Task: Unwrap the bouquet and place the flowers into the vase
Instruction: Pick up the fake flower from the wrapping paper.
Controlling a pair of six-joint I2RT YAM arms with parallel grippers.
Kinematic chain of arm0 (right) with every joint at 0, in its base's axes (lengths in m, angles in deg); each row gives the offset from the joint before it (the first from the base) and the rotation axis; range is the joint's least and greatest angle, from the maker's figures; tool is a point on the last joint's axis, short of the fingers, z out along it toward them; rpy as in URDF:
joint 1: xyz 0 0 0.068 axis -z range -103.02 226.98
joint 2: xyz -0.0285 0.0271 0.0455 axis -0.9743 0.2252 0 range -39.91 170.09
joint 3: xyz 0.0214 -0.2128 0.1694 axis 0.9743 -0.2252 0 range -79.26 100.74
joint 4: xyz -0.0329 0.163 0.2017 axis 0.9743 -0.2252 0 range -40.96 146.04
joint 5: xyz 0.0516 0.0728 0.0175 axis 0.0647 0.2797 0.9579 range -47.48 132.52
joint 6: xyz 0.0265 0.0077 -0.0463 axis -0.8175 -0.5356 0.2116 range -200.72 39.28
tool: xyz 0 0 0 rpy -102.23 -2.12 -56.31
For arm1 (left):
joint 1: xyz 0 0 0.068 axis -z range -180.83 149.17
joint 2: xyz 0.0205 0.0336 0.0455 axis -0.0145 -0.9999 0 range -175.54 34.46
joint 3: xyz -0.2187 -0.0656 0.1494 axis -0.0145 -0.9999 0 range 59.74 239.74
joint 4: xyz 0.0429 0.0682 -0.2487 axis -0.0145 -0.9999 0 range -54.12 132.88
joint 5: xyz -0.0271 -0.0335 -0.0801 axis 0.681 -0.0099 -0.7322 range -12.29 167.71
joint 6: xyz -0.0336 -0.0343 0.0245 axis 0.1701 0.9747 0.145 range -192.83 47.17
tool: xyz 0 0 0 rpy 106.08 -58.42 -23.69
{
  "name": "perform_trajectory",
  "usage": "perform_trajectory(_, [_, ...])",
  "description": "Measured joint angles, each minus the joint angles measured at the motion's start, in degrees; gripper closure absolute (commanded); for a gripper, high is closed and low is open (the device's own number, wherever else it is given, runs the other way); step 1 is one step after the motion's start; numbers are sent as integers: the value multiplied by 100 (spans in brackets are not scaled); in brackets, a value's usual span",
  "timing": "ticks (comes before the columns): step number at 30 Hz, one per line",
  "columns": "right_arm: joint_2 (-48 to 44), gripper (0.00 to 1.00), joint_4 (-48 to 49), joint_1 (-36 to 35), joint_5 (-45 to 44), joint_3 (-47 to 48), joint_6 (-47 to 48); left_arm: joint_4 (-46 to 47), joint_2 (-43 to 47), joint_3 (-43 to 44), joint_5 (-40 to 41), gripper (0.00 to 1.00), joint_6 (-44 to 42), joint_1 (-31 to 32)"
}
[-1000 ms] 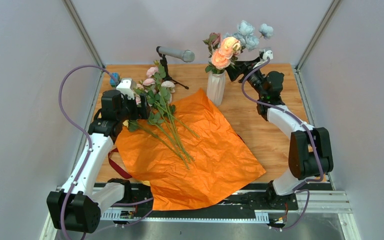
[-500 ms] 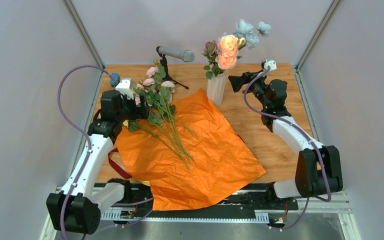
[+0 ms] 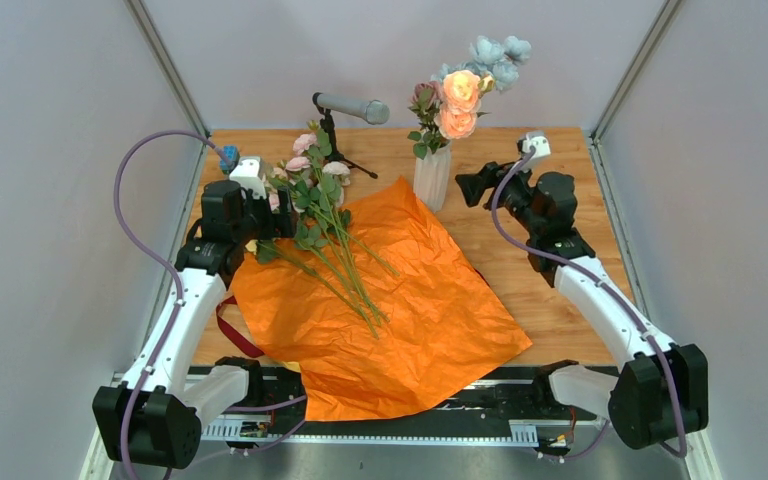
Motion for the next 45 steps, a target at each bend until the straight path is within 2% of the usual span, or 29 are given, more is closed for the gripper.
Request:
perform_trajectory(6, [-68, 43, -540, -1226, -391, -168, -4, 0, 0, 0, 37, 0, 0, 0])
perform_trajectory(10, [168, 43, -553, -2227, -721, -212, -101, -2, 0, 0, 48, 0, 2, 0])
perform_trajectory(16, [1672, 53, -813, -3519, -1547, 503, -363, -2, 0, 0, 57, 0, 2, 0])
perform_trajectory(19, [2382, 56, -1012, -3821, -1731, 990, -538, -4, 2, 0, 57, 0, 2, 0])
perform_trajectory(26, [3807, 63, -1416, -3989, -1733, 2166, -962, -2, 4, 0, 57, 0, 4, 0])
perform_trajectory(32, [4636, 68, -1749, -3987, -1683, 2820, -1047, -2, 4, 0, 55, 0, 4, 0])
perform_trajectory(45, [5023, 69, -2170, -3987, -2048, 3340, -994, -2, 4, 0, 57, 0, 4, 0])
